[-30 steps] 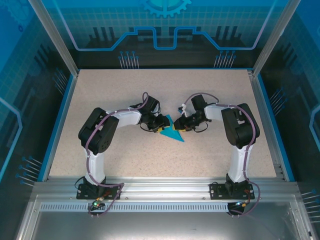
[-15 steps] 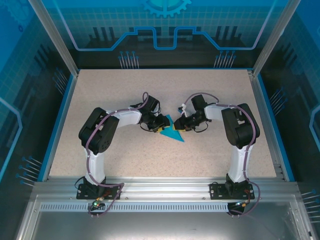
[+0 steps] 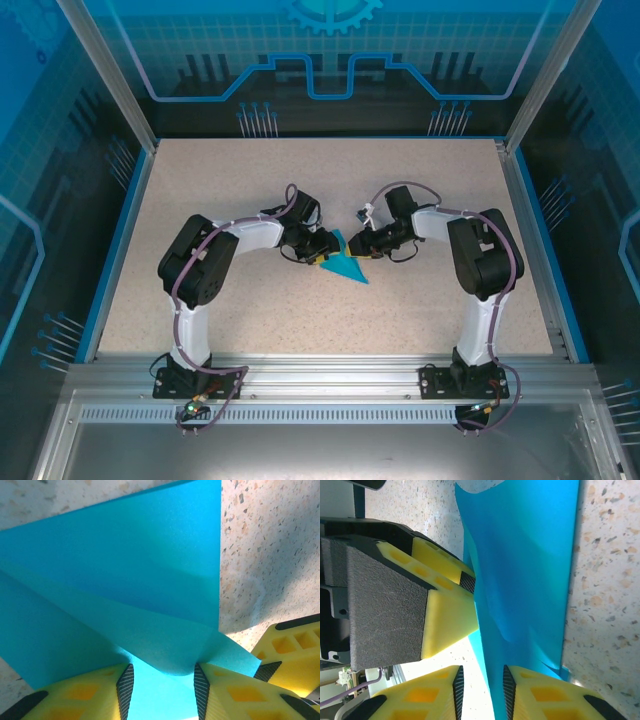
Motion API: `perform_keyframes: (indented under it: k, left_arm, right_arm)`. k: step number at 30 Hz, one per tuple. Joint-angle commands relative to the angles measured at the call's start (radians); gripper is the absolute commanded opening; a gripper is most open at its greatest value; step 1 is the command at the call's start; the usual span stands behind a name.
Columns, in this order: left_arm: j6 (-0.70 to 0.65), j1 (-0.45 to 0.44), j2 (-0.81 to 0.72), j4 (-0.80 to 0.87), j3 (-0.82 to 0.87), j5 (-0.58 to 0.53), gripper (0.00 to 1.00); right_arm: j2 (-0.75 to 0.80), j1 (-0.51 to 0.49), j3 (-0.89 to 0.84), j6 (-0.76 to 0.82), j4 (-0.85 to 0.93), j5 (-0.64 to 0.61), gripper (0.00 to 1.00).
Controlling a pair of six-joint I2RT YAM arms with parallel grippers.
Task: Fold a paper plane with a square sheet of paper (fold left side to right side)
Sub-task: Fourth fold the wing at the center of the table.
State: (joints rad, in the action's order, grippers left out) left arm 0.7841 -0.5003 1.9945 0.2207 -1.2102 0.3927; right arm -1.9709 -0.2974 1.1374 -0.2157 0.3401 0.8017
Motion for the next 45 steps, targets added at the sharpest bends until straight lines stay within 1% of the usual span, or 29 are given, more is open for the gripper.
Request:
perform_keyframes:
  k: [1,5,10,13,18,20,21,22,27,28,31,40,45]
  left_arm:
    - [-0.014,-0.001,0.035,0.060,-0.011,-0.040,0.42]
    - [-0.016,-0.002,0.033,0.061,-0.011,-0.040,0.42]
    - [-0.016,-0.002,0.035,0.063,-0.010,-0.040,0.42]
    - [-0.017,-0.003,0.035,0.062,-0.011,-0.040,0.42]
    - [-0.017,-0.002,0.033,0.063,-0.011,-0.040,0.42]
    - [-0.017,-0.002,0.033,0.063,-0.009,-0.041,0.42]
    - [-0.017,-0.002,0.033,0.064,-0.010,-0.041,0.42]
    - [-0.017,-0.002,0.033,0.064,-0.010,-0.041,0.42]
    - [-0.016,-0.002,0.033,0.065,-0.009,-0.044,0.42]
    - [-0.016,-0.001,0.034,0.064,-0.009,-0.044,0.42]
    - [-0.016,-0.002,0.034,0.062,-0.008,-0.043,0.42]
    - [-0.017,-0.002,0.030,0.065,-0.009,-0.045,0.42]
    - [-0.017,-0.002,0.030,0.066,-0.009,-0.045,0.42]
  right_arm:
    - [0.002,0.014,0.013,0.019,0.016,0.025,0.28]
    - [-0.008,0.013,0.021,0.018,0.017,0.017,0.24]
    - [-0.023,0.011,0.028,0.025,0.030,0.000,0.14]
    - [-0.035,0.012,0.034,0.030,0.033,-0.005,0.11]
    - [-0.048,0.011,0.036,0.030,0.032,0.001,0.08]
    - [-0.043,0.009,0.034,0.030,0.031,0.007,0.10]
    - [-0.036,0.008,0.032,0.032,0.031,0.005,0.16]
    - [-0.031,0.008,0.030,0.033,0.033,-0.002,0.19]
    - [0.029,0.009,0.002,0.036,0.040,-0.063,0.32]
    - [0.035,0.006,-0.002,0.037,0.044,-0.075,0.34]
    - [0.041,-0.002,-0.007,0.049,0.067,-0.099,0.35]
    - [0.026,-0.046,-0.019,0.061,0.086,-0.135,0.36]
    - [0.015,-0.061,-0.014,0.070,0.093,-0.124,0.33]
